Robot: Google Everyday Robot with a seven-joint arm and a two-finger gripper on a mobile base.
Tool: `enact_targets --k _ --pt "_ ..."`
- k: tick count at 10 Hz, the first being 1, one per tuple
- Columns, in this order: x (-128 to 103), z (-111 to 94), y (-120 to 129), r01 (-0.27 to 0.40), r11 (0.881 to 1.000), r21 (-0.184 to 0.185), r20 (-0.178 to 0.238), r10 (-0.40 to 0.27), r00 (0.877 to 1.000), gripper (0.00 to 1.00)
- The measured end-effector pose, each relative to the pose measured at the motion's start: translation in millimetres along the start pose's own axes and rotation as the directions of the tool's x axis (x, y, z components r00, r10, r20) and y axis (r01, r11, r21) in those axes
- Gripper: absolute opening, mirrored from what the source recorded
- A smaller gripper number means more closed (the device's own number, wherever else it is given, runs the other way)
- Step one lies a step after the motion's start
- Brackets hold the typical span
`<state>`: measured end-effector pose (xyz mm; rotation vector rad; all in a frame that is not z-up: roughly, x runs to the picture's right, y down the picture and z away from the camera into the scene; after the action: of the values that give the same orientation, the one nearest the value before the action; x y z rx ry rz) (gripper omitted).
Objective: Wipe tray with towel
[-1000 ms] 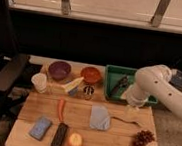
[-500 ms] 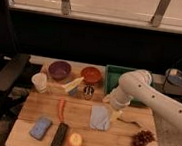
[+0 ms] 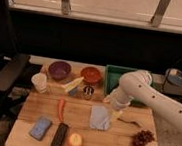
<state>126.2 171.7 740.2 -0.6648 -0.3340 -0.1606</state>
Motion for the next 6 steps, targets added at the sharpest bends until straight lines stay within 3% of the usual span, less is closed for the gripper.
enact_targets --k 3,6 --pt "-1.1 38.2 -0.1 0.014 1.000 -0.002 0.089 -0.014 0.996 0.65" --pt "5.4 67.2 6.0 0.012 0.999 -0.035 0.123 -0.007 0.992 0.65"
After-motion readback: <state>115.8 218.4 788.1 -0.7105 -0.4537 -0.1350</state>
